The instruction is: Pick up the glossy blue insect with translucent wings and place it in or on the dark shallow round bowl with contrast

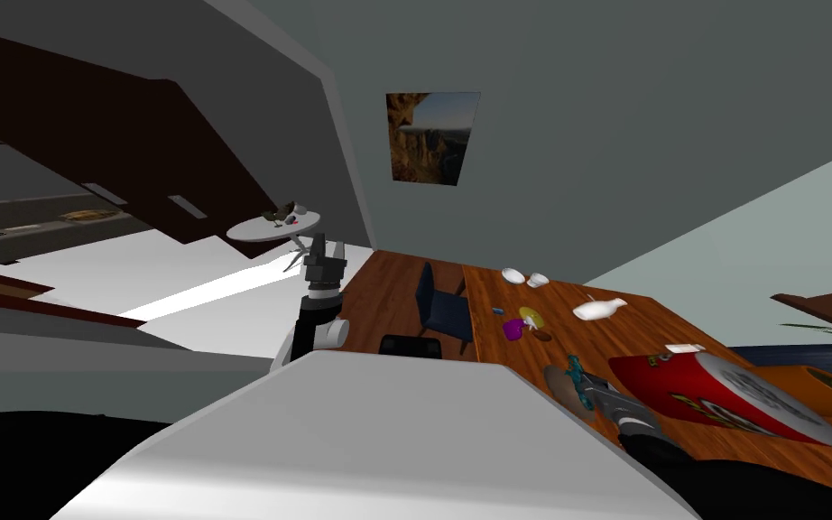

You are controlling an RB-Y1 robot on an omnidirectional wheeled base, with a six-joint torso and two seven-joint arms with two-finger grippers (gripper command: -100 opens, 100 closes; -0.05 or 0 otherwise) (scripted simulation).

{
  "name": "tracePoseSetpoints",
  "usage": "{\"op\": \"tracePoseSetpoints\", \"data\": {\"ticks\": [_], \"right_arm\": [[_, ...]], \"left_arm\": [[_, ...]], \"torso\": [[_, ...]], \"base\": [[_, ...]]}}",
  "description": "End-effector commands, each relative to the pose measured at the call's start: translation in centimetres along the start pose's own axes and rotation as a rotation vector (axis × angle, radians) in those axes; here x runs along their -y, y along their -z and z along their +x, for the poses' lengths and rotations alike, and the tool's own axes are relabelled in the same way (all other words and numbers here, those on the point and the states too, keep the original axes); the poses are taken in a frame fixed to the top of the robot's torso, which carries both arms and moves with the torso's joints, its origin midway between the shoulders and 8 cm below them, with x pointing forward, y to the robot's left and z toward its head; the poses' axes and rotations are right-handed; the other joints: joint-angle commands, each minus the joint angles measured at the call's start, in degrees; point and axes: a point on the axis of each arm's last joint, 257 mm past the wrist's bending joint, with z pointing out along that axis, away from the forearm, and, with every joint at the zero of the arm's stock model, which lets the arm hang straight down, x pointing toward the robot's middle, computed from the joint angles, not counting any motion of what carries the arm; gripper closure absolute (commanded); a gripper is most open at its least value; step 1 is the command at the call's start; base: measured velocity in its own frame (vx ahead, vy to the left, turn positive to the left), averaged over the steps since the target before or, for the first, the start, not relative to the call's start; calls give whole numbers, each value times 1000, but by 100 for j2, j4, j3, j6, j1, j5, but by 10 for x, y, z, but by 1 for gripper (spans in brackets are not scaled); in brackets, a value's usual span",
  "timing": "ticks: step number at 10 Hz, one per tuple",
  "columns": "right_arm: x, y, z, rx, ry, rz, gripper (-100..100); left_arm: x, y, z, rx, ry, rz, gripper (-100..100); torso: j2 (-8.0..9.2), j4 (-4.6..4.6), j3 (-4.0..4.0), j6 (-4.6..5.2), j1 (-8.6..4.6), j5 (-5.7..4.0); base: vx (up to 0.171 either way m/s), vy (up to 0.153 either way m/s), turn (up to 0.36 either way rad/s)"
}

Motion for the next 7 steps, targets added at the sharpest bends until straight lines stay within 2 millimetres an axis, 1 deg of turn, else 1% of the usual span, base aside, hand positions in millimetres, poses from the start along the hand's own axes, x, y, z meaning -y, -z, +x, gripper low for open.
{"op": "tracePoseSetpoints", "data": {"ticks": [1,2,3,4,5,7], "right_arm": [[5,9,18,-38,-25,-15,100],[7,16,30,-63,-39,-22,100],[10,23,42,-89,-53,-29,100],[10,23,42,-89,-53,-29,100],[15,37,66,-141,-81,-40,100],[20,50,86,-186,-106,-48,100]], "left_arm": [[0,0,0,0,0,0,0],[0,0,0,0,0,0,0],[0,0,0,0,0,0,0],[0,0,0,0,0,0,0],[0,0,0,0,0,0,0],[0,0,0,0,0,0,0]], "torso": [[0,0,0,0,0,0],[3,1,1,-2,-6,-3],[6,2,3,-4,-7,-4],[14,4,8,-2,12,-4],[13,5,9,1,16,-3],[20,8,13,4,-9,-10]], "base": [[24,-112,64],[17,-112,89],[-12,-52,140],[-1,-46,10],[-4,-89,54],[-6,-115,102]]}}
